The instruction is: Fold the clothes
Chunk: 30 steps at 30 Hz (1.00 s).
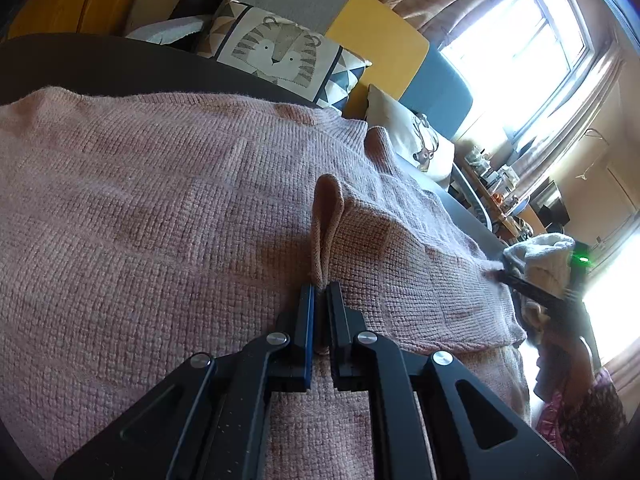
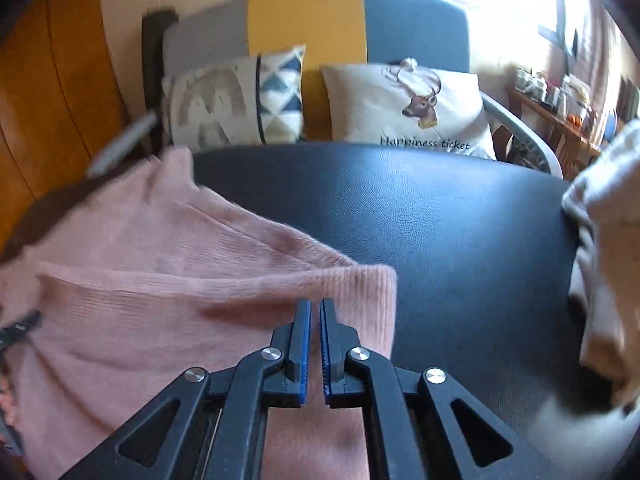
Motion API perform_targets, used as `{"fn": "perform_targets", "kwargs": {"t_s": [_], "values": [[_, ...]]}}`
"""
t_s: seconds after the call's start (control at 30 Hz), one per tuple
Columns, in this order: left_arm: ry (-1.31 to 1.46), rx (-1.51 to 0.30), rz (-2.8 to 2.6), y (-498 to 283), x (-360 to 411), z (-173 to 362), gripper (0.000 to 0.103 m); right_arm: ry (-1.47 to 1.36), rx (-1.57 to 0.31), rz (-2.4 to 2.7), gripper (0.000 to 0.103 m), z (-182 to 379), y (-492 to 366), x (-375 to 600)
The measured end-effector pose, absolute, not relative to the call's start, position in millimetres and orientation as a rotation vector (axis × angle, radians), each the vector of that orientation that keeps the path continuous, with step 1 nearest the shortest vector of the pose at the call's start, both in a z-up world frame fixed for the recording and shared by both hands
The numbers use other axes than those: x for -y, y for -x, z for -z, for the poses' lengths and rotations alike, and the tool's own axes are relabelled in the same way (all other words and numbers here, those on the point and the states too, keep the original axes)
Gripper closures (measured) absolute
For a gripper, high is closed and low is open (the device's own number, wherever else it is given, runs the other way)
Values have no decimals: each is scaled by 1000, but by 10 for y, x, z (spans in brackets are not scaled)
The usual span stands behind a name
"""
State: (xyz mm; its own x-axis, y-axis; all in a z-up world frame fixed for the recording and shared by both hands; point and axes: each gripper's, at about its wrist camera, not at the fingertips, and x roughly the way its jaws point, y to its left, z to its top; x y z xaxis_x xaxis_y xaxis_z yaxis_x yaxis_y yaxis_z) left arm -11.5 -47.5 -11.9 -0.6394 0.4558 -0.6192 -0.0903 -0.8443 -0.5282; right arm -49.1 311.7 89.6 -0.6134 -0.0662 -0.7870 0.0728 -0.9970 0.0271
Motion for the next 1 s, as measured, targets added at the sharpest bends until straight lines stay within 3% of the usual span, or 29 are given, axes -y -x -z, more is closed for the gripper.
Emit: {"fn": "perform_targets", "kwargs": {"t_s": [0.1, 0.2, 0.27, 0.4, 0.57, 0.7, 0.77, 1.0], "values": [[1126, 668, -2501, 120, 482, 132, 95, -1435, -67, 2823, 100, -722, 669, -3279], [1122, 677, -2492, 127, 493, 143, 95, -1415, 109, 2888, 100, -714, 629, -3554], [1119, 688, -2485, 130, 505, 150, 95, -1438, 168, 2918, 84, -730, 596, -3668], [1115, 699, -2478, 133, 515, 159, 95, -1271, 378, 2868, 84, -995, 210, -3699], [1116, 702, -2478, 142, 514, 159, 95, -1261, 180, 2759, 87, -1072, -230, -3272], [1116, 700, -2478, 141, 516, 161, 95, -1267, 209, 2774, 93, -1073, -234, -3319], [1116, 697, -2480, 139, 514, 162, 95, -1269, 225, 2782, 86, -1073, -235, -3344], [1115, 696, -2480, 149, 522, 167, 95, -1279, 279, 2809, 87, -1074, -239, -3432]]}}
